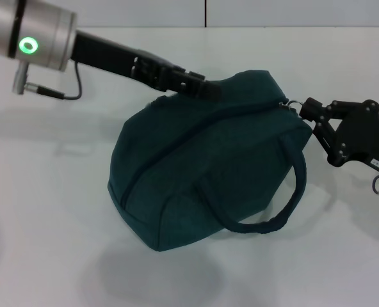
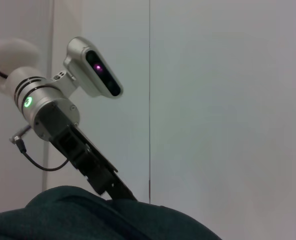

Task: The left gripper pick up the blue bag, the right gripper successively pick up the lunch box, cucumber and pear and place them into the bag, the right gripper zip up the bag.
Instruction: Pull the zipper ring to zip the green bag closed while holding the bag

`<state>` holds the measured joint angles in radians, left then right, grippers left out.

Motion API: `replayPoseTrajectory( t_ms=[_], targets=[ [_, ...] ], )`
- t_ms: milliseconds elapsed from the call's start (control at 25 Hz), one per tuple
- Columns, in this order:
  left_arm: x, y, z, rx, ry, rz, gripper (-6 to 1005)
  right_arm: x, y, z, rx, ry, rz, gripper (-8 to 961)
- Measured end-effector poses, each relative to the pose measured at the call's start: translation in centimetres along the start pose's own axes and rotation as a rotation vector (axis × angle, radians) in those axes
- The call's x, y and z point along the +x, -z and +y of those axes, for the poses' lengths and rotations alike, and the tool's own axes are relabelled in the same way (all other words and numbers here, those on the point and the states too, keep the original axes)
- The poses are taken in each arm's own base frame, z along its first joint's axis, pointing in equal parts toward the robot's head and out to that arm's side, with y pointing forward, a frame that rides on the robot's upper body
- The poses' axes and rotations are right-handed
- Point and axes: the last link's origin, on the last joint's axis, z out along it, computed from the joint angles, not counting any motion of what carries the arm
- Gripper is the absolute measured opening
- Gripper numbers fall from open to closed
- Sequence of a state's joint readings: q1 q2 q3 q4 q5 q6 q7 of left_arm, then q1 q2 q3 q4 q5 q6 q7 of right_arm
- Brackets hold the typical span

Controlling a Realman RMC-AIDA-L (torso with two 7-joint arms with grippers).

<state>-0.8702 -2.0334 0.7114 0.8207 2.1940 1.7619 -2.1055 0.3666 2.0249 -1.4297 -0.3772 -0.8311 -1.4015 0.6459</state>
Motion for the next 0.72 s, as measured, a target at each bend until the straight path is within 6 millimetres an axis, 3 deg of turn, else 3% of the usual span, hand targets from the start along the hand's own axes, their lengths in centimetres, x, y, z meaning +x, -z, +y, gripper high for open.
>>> replayPoseTrajectory(
  t_ms=[160, 720],
  targets=[
    [0.5, -1.2, 0.1, 0.03, -0.003, -0.064, 583, -0.1, 0.0, 0.0, -0.003, 0.0, -0.008, 7],
    [1.4, -2.1, 0.0, 0.06, 0.009, -0.077, 544, -0.8, 0.1, -0.5, 0.016, 0.009, -0.045, 6]
  ],
)
